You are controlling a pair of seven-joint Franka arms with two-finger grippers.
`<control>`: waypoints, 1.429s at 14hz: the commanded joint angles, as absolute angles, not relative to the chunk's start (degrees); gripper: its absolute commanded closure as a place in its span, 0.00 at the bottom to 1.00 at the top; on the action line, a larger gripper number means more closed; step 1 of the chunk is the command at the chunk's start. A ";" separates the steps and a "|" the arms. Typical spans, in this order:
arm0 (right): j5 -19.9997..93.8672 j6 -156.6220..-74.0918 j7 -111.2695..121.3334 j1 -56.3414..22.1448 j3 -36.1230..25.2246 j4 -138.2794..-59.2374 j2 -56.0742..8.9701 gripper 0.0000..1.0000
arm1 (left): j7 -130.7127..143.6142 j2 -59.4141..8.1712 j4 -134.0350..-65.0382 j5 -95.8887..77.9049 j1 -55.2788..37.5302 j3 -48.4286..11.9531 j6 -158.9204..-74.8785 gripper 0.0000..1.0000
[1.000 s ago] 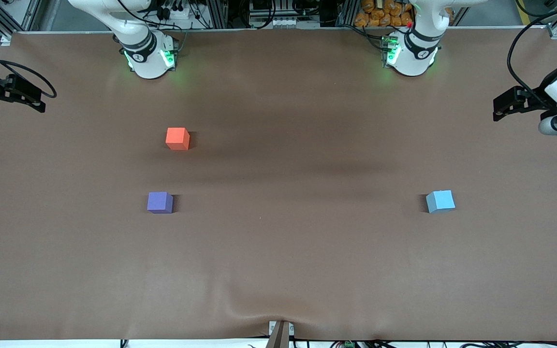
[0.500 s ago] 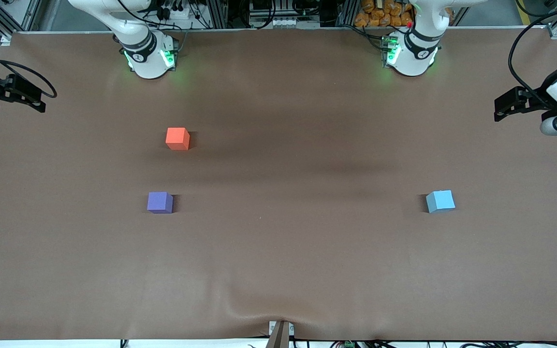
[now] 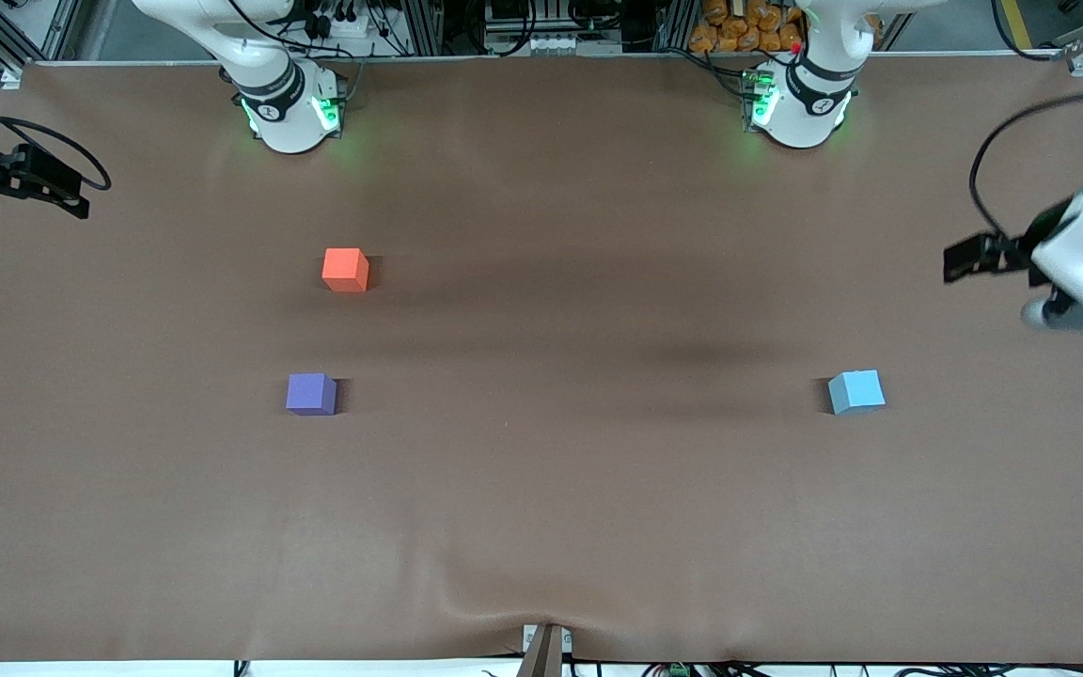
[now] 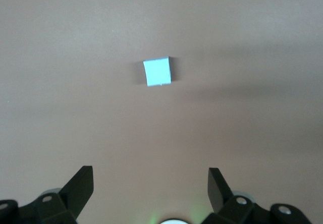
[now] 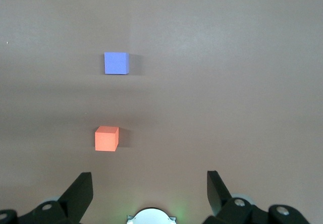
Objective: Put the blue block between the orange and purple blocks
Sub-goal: 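Lower the left gripper over the light-blue cube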
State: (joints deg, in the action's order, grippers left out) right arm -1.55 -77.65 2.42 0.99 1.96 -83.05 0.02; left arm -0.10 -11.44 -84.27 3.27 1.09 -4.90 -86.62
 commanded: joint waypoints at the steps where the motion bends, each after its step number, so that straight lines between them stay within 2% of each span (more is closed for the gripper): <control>1: -1.67 -76.73 2.72 0.70 1.85 -82.09 -0.18 0.00 | -0.09 -15.28 -86.73 3.08 1.49 -5.10 -91.30 0.00; 6: -1.67 -76.55 2.64 0.53 1.85 -82.26 -0.18 0.00 | -0.09 -18.36 -99.56 3.52 1.49 -5.01 -110.09 0.00; 11: -1.58 -76.11 2.72 0.53 1.93 -82.18 -0.18 0.00 | 0.62 -23.37 -107.13 3.60 2.98 -4.83 -121.70 0.00; 16: -1.58 -75.94 2.64 0.62 1.93 -82.18 -0.18 0.00 | 2.54 -25.22 -111.70 8.00 4.21 -4.57 -129.36 0.00; 20: -0.79 -75.94 2.64 0.79 1.85 -82.18 -0.18 0.00 | 5.35 -28.29 -111.62 7.91 4.22 -4.66 -134.20 0.00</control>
State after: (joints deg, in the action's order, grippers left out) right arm -1.35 -76.83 2.42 0.86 2.01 -83.06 0.02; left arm 2.82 -27.09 -111.41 6.63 3.94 -4.30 -131.43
